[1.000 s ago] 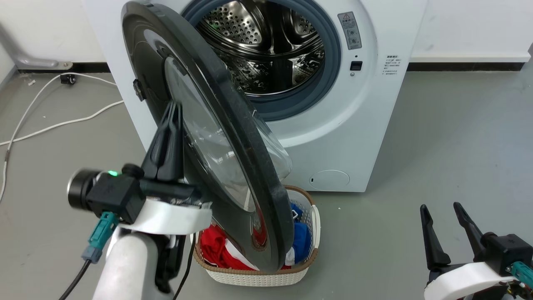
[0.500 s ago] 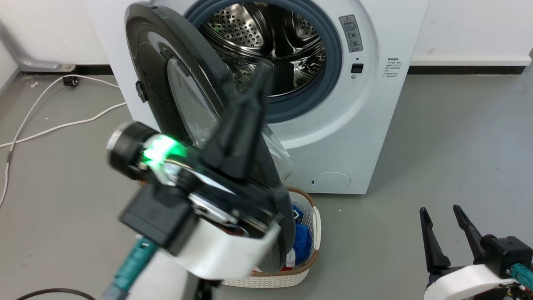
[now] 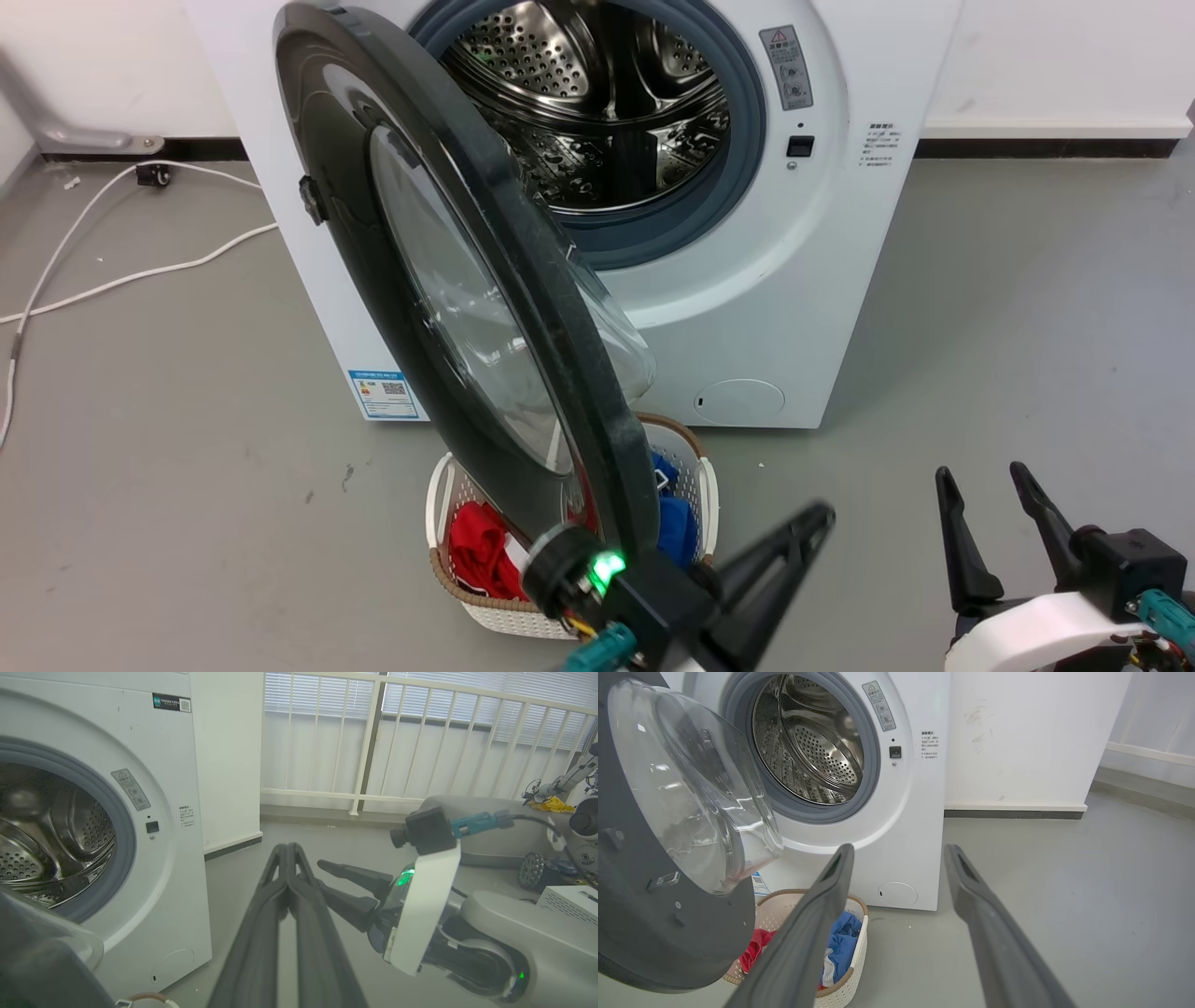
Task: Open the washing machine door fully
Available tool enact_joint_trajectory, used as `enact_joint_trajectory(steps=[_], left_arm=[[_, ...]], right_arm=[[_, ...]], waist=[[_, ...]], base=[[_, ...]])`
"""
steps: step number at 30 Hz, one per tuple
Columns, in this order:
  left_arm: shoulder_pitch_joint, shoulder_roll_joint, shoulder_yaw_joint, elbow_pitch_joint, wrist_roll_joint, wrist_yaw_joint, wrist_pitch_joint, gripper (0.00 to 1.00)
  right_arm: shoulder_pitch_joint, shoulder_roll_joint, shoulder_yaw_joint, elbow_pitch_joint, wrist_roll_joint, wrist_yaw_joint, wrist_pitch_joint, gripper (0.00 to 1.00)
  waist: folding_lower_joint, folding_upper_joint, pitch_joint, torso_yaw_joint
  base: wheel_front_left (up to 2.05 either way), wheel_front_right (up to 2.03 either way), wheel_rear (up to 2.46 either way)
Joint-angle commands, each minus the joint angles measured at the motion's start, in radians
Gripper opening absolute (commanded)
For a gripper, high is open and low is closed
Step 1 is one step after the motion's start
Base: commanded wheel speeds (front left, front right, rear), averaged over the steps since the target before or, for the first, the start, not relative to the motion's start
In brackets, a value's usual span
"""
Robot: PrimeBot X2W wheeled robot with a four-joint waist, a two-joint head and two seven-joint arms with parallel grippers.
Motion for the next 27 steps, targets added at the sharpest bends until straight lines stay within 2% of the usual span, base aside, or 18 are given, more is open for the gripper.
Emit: enact_joint_trajectory(steps=[1, 5, 17, 27], left_arm=[[0.012, 0.004, -0.004, 0.009, -0.002, -0.001, 0.002, 0.00], [0.036, 0.010, -0.039, 0.105, -0.012, -0.005, 0.020, 0.00], [-0.028, 0.004, 0.075, 0.309, -0.021, 0.107, -0.057, 0.00], [-0.051, 0.002, 0.124, 0.394, -0.045, 0.154, -0.131, 0.00]], right_arm=[[-0.009, 0.004, 0.001, 0.000, 0.003, 0.000, 0.000, 1.00], [-0.019, 0.004, 0.008, 0.006, 0.005, 0.000, -0.001, 1.00], [-0.024, 0.003, 0.011, 0.023, 0.013, 0.000, -0.001, 1.00], [-0.025, 0.004, 0.012, 0.032, 0.015, 0.000, 0.001, 1.00]], waist=[[0.0000, 0.0000, 0.001, -0.002], [0.0000, 0.0000, 0.009, -0.012], [0.0000, 0.0000, 0.015, -0.034], [0.0000, 0.0000, 0.018, -0.036]], base=[[0.00, 0.00, 0.00], [0.00, 0.00, 0.00], [0.00, 0.00, 0.00], [0.00, 0.00, 0.00]])
